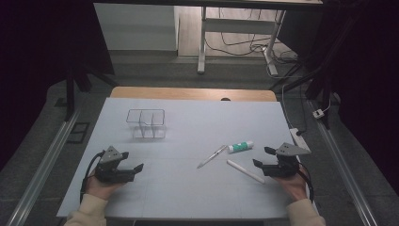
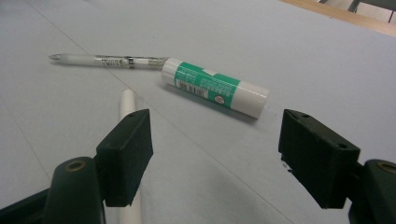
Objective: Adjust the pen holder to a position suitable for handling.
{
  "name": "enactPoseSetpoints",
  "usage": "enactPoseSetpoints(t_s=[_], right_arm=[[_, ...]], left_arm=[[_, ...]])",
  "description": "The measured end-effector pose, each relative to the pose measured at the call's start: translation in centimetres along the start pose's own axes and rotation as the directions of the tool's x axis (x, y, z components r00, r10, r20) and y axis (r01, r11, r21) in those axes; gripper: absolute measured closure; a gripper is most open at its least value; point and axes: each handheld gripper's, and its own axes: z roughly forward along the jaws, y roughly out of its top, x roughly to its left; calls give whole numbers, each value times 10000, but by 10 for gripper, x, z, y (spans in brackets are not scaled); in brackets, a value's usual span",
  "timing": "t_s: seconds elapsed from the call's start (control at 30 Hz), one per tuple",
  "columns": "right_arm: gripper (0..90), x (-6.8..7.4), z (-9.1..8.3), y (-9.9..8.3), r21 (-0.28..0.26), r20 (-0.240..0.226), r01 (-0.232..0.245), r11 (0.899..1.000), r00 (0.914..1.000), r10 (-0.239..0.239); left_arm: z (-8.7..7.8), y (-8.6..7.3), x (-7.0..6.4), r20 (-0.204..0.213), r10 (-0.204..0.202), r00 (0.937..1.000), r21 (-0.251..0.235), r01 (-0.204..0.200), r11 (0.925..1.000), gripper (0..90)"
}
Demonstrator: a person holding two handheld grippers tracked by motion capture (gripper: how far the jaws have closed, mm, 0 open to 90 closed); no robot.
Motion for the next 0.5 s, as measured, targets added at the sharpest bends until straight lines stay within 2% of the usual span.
enactPoseSetpoints(t_s=[0.5], right_arm=[[276,-1,5,-1,105,31,23,9999,10000,-23]], left_arm=[[1,0,4,-135,45,9999,28,-45,10000,218]])
